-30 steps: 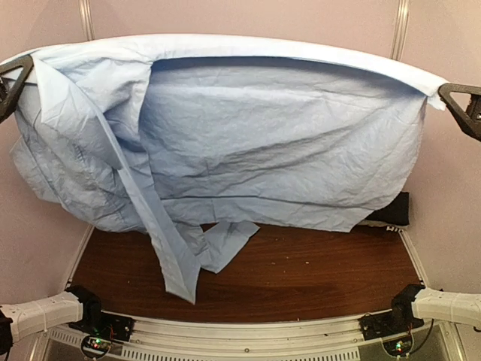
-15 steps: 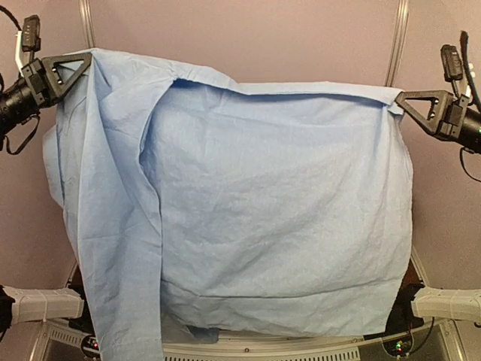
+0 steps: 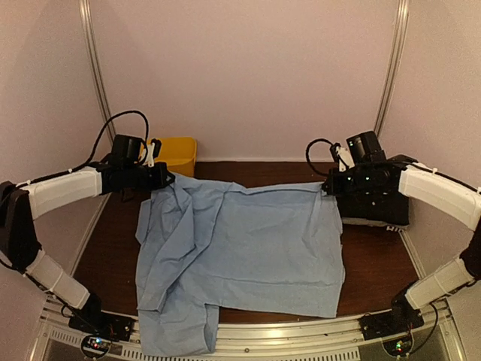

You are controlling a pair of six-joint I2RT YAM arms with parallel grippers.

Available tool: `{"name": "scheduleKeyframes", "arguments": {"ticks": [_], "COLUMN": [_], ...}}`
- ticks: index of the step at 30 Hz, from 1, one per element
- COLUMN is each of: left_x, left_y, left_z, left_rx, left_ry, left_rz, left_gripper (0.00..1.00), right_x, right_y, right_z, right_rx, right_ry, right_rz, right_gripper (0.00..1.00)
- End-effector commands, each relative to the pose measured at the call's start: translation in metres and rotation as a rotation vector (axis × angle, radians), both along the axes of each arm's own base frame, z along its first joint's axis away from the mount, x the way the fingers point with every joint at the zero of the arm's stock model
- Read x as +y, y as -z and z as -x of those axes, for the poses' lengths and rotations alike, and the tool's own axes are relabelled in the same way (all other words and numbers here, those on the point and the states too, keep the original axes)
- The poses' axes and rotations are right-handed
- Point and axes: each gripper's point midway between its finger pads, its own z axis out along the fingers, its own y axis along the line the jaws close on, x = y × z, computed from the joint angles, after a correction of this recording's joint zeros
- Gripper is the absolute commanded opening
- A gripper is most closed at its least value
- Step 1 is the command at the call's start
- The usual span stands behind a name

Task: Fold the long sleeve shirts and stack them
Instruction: Flatten out the crumpled shirt at the center of the board.

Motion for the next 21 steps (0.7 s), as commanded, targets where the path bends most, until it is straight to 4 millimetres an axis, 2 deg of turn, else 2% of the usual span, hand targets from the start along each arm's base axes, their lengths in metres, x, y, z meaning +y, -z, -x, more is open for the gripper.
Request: {"name": "scheduleKeyframes", "arguments": {"ticks": [1, 7, 16, 21], "left_x": [-0.001, -0.012, -0.005, -0.006], "left_y": [-0.006, 0.033, 0.054, 0.067], "left_z": [-0.041, -0.066, -0.081, -0.084], "left_rx": [-0.149, -0.082, -0.058, -0.031], "left_ry": [-0.071, -0.058, -0.107, -0.106], "left_rz": [0.048, 0.024, -0.033, -0.046], "left_gripper": [0.00, 0.00, 0.00, 0.01], "right_x": [0.001, 0.008, -0.021, -0.031], "right_y": [0.018, 0.057, 0.095, 0.105], "right_z": [-0.044, -0.076, -0.113, -0.139], "right_rx": [-0.091, -0.042, 0.032, 0.042], "right_ry": [0.037, 0.044, 0.186, 0.235], "right_rz": [0.056, 0.129, 0.295, 0.340], "right_gripper": [0.00, 0.00, 0.00, 0.00]}}
